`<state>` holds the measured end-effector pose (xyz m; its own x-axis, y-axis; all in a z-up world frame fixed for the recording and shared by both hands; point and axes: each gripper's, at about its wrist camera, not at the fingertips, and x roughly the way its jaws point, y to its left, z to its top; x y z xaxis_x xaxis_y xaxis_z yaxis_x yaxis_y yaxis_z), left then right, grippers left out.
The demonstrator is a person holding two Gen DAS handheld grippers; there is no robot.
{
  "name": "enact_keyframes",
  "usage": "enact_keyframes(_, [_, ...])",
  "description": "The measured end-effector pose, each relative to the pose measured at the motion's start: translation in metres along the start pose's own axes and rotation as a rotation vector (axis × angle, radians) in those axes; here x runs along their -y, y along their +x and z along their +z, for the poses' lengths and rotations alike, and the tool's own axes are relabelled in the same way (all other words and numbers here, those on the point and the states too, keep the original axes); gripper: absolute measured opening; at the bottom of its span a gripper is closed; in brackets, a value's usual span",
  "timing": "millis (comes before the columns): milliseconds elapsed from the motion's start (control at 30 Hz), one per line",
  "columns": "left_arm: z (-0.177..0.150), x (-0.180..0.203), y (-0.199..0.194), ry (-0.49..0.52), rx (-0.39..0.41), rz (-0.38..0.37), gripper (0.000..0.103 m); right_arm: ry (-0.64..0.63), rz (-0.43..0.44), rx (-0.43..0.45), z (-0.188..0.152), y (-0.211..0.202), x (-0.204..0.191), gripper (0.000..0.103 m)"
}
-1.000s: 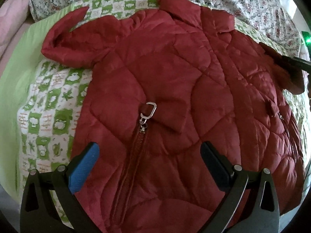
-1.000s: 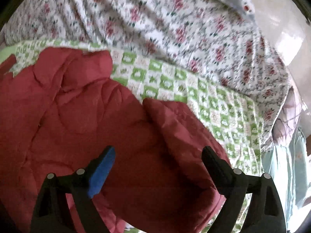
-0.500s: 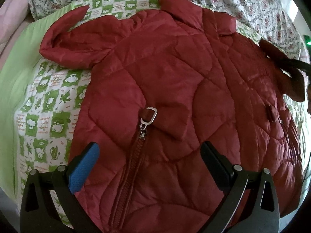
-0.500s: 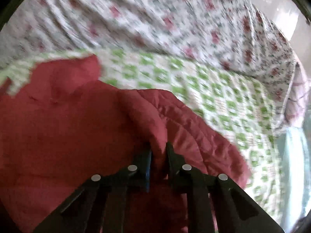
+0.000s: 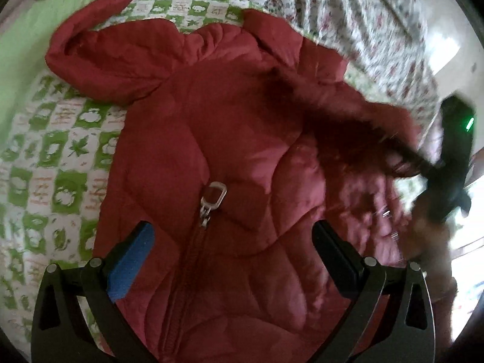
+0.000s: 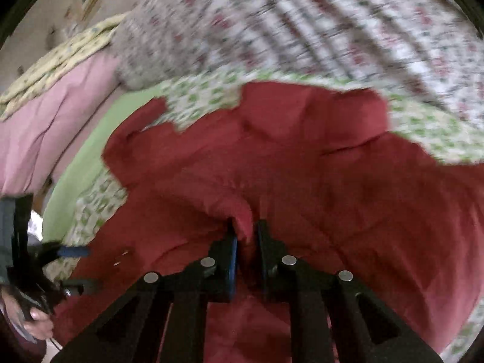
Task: Fold large clothes
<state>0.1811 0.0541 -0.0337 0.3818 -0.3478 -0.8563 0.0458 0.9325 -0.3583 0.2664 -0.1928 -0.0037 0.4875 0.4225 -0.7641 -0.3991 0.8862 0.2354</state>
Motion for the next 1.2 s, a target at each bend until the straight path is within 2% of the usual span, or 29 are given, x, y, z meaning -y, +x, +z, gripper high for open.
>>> enact_keyframes(133, [0.025,-0.008,0.002,-0.052,0.002,-0.098,0.103,-0.066,0.046,-0.031,-0.008,0.022,-0.025,0.012])
enact_keyframes(200, [0.042,-0.009,0.01,-0.061,-0.008,-0.123,0.103,-0.084,0.058,-0.038,-0.014,0.028,-0.03,0.017])
enact_keyframes(267, [0.061,-0.008,0.022,-0.064,-0.024,-0.133,0.103,-0.096,0.048,-0.054,-0.02,0.033,-0.032,0.017])
enact_keyframes(300, [0.07,-0.005,0.03,-0.052,-0.034,-0.142,0.1,-0.092,0.046,-0.061,-0.022,0.033,-0.029,0.018])
enact_keyframes(367, [0.082,0.0,0.046,-0.028,-0.062,-0.128,0.08,-0.075,0.047,-0.069,-0.024,0.036,-0.024,0.019])
enact_keyframes(433, [0.091,0.005,0.063,-0.014,-0.097,-0.122,0.043,-0.048,0.055,-0.068,-0.025,0.034,-0.017,0.02])
enact_keyframes(533, [0.098,0.008,0.077,0.004,-0.101,-0.119,0.024,-0.039,0.055,-0.07,-0.026,0.033,-0.016,0.025])
enact_keyframes(633, [0.1,0.011,0.069,0.042,-0.063,-0.112,0.012,-0.032,0.054,-0.072,-0.027,0.027,-0.014,0.04])
enact_keyframes(733, [0.103,0.008,0.055,0.084,-0.017,-0.062,0.011,-0.019,0.048,-0.048,-0.032,0.011,-0.009,0.043])
enact_keyframes(867, [0.107,0.005,0.038,0.177,0.054,0.058,0.011,0.067,0.006,0.023,-0.032,-0.02,0.015,0.043])
enact_keyframes(933, [0.107,0.003,0.036,0.208,0.058,0.071,0.011,0.116,-0.032,0.064,-0.028,-0.033,0.03,0.043])
enact_keyframes(1033, [0.105,0.006,0.045,0.243,0.05,0.13,0.011,0.211,-0.119,0.118,-0.022,-0.047,0.064,0.045])
enact_keyframes(1100, [0.104,0.011,0.051,0.27,0.056,0.177,0.012,0.244,-0.15,0.119,-0.018,-0.043,0.078,0.045])
enact_keyframes(1133, [0.104,0.012,0.053,0.271,0.06,0.201,0.016,0.26,-0.183,0.107,-0.017,-0.039,0.088,0.045])
enact_keyframes(1200, [0.1,0.007,0.044,0.235,0.09,0.206,0.019,0.286,-0.205,0.064,-0.019,-0.027,0.101,0.043])
